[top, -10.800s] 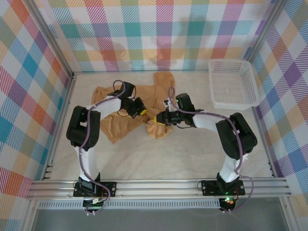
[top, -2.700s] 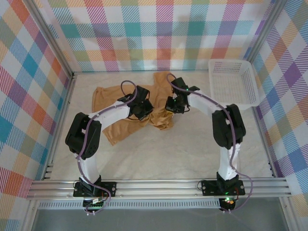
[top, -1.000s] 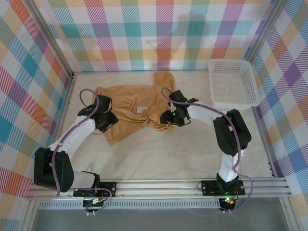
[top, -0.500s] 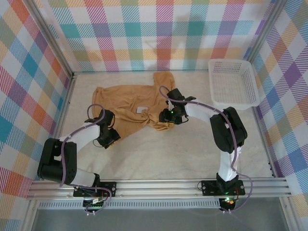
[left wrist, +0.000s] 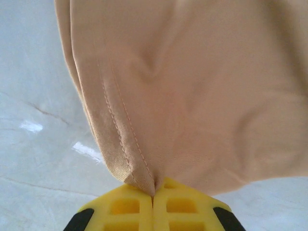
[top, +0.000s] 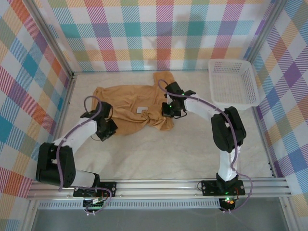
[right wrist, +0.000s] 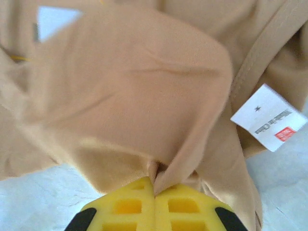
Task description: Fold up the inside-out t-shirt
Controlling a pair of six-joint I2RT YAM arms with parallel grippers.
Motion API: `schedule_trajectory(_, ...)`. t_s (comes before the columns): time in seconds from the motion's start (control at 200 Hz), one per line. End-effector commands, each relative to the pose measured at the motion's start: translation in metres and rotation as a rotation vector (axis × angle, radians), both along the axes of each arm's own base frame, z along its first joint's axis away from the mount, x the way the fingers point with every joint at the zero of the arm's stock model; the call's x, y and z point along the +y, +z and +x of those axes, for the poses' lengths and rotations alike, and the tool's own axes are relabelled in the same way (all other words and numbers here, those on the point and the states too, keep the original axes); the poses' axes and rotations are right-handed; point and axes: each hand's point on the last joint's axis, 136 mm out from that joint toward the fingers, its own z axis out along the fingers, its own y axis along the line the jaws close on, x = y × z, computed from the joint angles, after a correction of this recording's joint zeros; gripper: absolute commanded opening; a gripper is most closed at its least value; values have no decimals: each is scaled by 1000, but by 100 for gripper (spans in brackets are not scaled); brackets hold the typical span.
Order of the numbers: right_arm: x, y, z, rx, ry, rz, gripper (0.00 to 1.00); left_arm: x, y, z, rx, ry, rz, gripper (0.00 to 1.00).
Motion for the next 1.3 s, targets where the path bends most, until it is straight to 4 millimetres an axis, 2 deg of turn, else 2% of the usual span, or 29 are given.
schedule_trajectory(0.0, -7, 92, 17, -203, 1, 35, 0, 25, 73, 16, -142, 14, 57, 0)
schedule_trajectory(0.12, -17, 158, 27, -362, -21, 68, 0, 49, 140, 32, -285, 59, 75, 0)
schedule_trajectory(0.255, -33, 232, 29, -540, -58, 122, 0, 77, 205, 41, -423, 126, 65, 0)
schedule_trajectory(0.405, -42, 308, 11, -694, -54, 207, 0, 87, 271, 41, -582, 148, 39, 0)
schedule_trajectory(0.515, -50, 346, -6, -777, -46, 251, 0, 88, 305, 35, -674, 149, 43, 0)
schedule_trajectory(0.585, -55, 355, -13, -800, -51, 258, 0, 88, 315, 31, -705, 151, 43, 0)
schedule_trajectory(0.655, -57, 354, -16, -800, -50, 256, 0, 86, 316, 30, -721, 151, 34, 0)
schedule_trajectory(0.93, -58, 305, 1, -710, -66, 185, 0, 79, 292, 43, -663, 125, -14, 0)
schedule_trajectory(1.155, -66, 308, 6, -728, -81, 177, 0, 76, 295, 48, -685, 109, -30, 0)
schedule_trajectory(1.295, -65, 302, 16, -707, -87, 179, 0, 72, 286, 56, -662, 93, -55, 0)
